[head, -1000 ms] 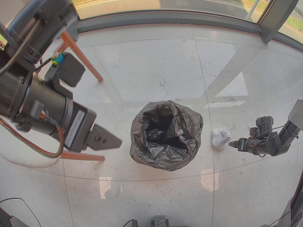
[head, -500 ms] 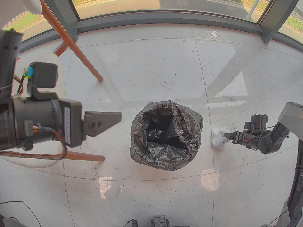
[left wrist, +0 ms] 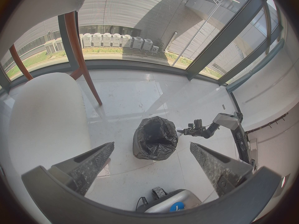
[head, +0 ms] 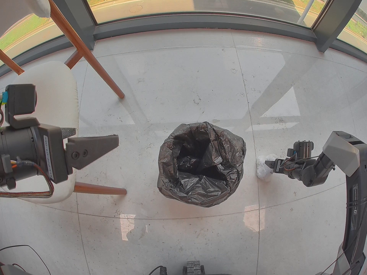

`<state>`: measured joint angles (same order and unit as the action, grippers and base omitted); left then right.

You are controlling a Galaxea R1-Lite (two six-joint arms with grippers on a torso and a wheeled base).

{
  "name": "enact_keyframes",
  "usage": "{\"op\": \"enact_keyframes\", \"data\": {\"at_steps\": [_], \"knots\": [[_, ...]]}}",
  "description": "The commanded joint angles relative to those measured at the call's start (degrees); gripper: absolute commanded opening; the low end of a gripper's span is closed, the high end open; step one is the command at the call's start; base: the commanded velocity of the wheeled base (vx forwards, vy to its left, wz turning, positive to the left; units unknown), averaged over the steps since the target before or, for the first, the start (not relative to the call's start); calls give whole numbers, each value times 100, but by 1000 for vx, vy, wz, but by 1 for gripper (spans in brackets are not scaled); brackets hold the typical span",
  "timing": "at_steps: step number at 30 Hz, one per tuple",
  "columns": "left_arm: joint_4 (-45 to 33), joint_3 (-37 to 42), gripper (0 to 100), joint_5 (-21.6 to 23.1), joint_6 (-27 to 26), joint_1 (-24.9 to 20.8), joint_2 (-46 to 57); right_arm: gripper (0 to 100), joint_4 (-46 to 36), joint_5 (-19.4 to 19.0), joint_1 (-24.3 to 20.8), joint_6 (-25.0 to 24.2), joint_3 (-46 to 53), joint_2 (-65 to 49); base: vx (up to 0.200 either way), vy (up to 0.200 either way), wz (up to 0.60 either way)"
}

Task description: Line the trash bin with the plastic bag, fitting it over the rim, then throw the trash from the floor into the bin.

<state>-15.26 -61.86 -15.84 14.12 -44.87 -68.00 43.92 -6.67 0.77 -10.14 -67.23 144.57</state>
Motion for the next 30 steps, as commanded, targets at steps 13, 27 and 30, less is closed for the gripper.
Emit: {"op": "enact_keyframes", "data": {"at_steps": [13, 27, 30], "knots": [[120, -28, 100, 19, -14, 251, 50, 0, -86, -10, -50, 118, -88, -324, 0, 0, 0], [155, 42, 100, 54, -111, 233, 287, 0, -1975, -186, -1052, 65, 887, -4051, 0, 0, 0], [384, 42, 100, 63, -128, 242, 296, 0, -2169, -142, -1492, 65, 1081, -4420, 0, 0, 0]]}}
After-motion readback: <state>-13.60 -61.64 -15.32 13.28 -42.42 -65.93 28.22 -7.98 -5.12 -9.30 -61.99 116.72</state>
